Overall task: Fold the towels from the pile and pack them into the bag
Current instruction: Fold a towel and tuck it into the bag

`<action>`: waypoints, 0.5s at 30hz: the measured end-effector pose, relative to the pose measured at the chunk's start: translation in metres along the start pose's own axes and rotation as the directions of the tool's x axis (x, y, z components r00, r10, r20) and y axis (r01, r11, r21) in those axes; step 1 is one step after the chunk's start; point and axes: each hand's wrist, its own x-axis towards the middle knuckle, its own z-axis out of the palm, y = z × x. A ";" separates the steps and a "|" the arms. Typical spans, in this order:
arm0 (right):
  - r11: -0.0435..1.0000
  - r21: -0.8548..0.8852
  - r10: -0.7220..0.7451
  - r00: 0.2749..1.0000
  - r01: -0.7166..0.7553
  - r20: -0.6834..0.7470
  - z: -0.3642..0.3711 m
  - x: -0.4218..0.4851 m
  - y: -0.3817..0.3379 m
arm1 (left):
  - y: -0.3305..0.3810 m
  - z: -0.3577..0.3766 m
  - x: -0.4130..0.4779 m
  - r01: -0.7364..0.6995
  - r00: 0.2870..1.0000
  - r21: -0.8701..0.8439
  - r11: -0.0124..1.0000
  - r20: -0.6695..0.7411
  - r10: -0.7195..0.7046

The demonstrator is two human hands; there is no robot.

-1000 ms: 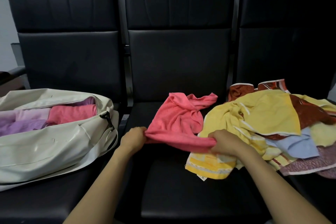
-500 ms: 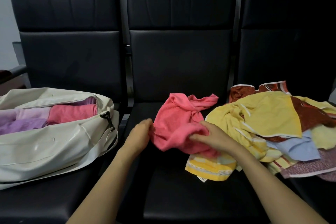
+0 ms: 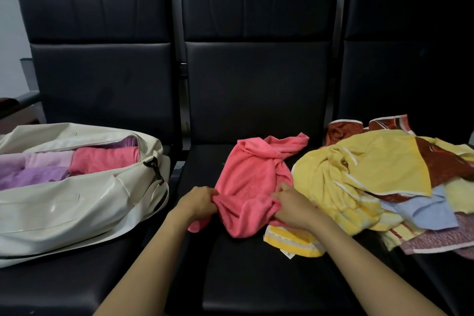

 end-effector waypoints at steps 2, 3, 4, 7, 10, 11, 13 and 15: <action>0.996 0.000 -0.094 0.996 0.094 0.011 0.003 0.001 -0.001 | -0.002 -0.001 0.000 -0.064 0.997 0.093 0.994 -0.028 0.067; 0.992 0.027 -0.125 0.992 0.125 0.017 0.003 0.000 -0.003 | -0.004 0.000 0.001 -0.125 0.991 0.114 0.985 -0.026 0.129; 0.989 0.063 -0.137 0.990 0.135 0.030 0.003 -0.001 -0.005 | -0.003 0.002 0.001 -0.191 0.981 0.099 0.977 -0.014 0.193; 0.991 0.117 -0.063 0.998 0.061 0.013 0.001 -0.001 -0.009 | 0.003 0.005 -0.001 -0.251 0.967 -0.011 0.968 0.045 0.252; 0.999 0.023 -0.032 0.999 0.032 0.008 -0.002 0.000 -0.009 | 0.006 0.005 -0.002 -0.171 0.985 -0.086 0.981 -0.003 0.172; 1.000 -0.004 -0.025 1.000 0.025 0.013 -0.003 0.000 -0.010 | 0.006 0.004 -0.002 -0.151 0.988 -0.080 0.985 -0.016 0.150; 1.000 -0.001 0.023 0.999 -0.023 0.049 -0.007 -0.001 -0.009 | 0.008 0.001 -0.006 -0.091 0.996 -0.071 0.993 0.018 0.092; 0.997 -0.007 0.077 0.990 -0.077 0.115 -0.010 -0.001 -0.005 | 0.010 -0.001 -0.009 -0.031 0.996 -0.075 0.997 0.084 0.037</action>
